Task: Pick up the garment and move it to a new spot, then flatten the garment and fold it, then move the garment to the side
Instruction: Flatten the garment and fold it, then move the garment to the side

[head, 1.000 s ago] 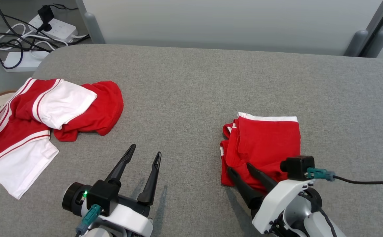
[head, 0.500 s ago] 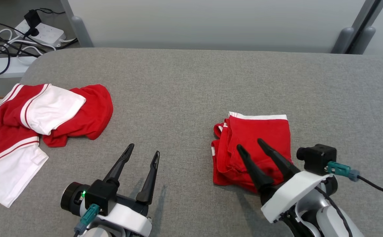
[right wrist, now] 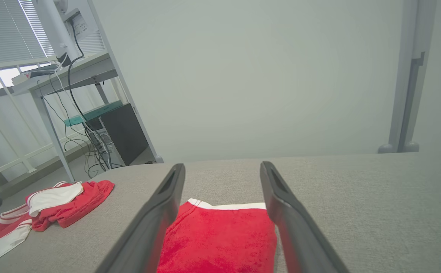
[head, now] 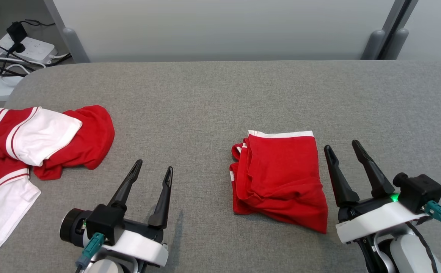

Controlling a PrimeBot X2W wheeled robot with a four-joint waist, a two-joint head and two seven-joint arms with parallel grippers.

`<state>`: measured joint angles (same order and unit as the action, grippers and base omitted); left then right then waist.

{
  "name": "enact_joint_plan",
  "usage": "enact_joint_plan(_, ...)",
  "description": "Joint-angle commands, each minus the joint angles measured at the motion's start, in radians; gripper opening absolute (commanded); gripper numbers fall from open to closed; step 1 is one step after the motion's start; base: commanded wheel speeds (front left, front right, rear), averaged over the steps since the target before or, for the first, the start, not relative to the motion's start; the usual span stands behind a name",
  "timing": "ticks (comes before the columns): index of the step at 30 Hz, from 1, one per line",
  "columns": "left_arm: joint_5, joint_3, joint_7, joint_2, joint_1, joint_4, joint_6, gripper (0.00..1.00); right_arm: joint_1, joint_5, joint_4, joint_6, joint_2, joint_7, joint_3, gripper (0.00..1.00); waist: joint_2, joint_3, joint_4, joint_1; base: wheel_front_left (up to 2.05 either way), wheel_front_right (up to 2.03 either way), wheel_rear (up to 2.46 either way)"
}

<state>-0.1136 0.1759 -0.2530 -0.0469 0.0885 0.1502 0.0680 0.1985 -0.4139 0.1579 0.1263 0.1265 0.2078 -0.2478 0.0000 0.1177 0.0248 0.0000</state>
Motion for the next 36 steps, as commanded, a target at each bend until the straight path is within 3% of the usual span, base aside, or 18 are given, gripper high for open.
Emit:
enact_joint_plan(1, -0.008, -0.036, -0.009, -0.004, 0.021, -0.032, -0.011, 1.0, 0.014, 0.01, -0.009, 0.004, 0.007, 0.028, -0.009, 1.0, 0.0, -0.003, -0.004, 0.0, 0.0, 0.0, 0.0)
enact_joint_plan(6, -0.023, -0.036, -0.009, -0.003, 0.01, -0.04, -0.023, 1.0, -0.011, 0.023, 0.01, 0.004, 0.02, 0.053, 0.023, 1.0, 0.0, -0.016, -0.008, 0.0, 0.0, 0.0, 0.0)
enact_joint_plan(22, -0.035, -0.055, -0.009, -0.003, -0.056, -0.071, -0.054, 1.0, -0.179, 0.026, -0.116, 0.004, 0.001, 0.054, 0.149, 1.0, 0.0, -0.053, 0.009, 0.0, 0.0, 0.0, 0.0)
enact_joint_plan(27, -0.045, -0.069, -0.009, -0.003, -0.083, -0.083, -0.075, 1.0, -0.232, 0.015, -0.123, 0.004, -0.005, 0.054, 0.161, 1.0, 0.0, -0.072, 0.019, 0.0, 0.0, 0.0, 0.0)
enact_joint_plan(36, -0.035, -0.087, -0.009, -0.003, -0.092, -0.08, -0.066, 1.0, -0.243, -0.038, -0.112, 0.004, -0.001, 0.054, 0.137, 1.0, 0.0, -0.077, 0.025, 0.0, 0.0, 0.0, 0.0)
